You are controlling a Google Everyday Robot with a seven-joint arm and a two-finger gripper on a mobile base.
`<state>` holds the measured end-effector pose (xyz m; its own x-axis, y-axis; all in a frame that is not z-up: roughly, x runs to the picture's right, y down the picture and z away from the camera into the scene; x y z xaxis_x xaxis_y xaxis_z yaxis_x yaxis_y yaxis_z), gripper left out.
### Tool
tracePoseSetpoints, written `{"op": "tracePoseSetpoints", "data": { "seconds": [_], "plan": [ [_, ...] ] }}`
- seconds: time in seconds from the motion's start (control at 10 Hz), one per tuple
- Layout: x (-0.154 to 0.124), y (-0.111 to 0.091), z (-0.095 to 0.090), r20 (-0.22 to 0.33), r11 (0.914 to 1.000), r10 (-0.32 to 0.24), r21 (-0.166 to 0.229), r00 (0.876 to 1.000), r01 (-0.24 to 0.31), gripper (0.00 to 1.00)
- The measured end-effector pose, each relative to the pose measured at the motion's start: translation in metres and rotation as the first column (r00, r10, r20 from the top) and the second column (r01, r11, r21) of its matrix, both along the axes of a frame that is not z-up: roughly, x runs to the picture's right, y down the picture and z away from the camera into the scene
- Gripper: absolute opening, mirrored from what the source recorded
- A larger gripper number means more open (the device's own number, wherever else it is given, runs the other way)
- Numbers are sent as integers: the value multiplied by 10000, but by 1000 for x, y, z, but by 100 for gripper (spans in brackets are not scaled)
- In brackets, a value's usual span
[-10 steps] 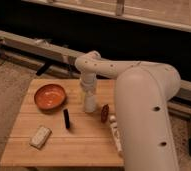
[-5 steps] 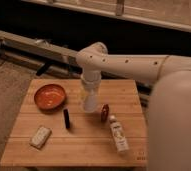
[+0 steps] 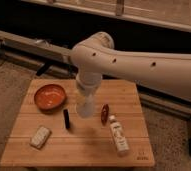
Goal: Place the ceramic cup over the eraser
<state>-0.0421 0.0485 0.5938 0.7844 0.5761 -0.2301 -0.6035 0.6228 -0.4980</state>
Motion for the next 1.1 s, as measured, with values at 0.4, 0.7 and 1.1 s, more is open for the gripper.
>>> {"op": "tracePoseSetpoints", "data": {
  "seconds": [0.4,0.7,1.1],
  "plan": [
    [-49,21,-13,1135,9936,-1122,225,9872,1103,0],
    [-58,12,8,1210,9885,-1507,300,9811,1482,0],
    [-72,7,32,1223,9805,-1965,214,9728,1953,0]
  ]
}}
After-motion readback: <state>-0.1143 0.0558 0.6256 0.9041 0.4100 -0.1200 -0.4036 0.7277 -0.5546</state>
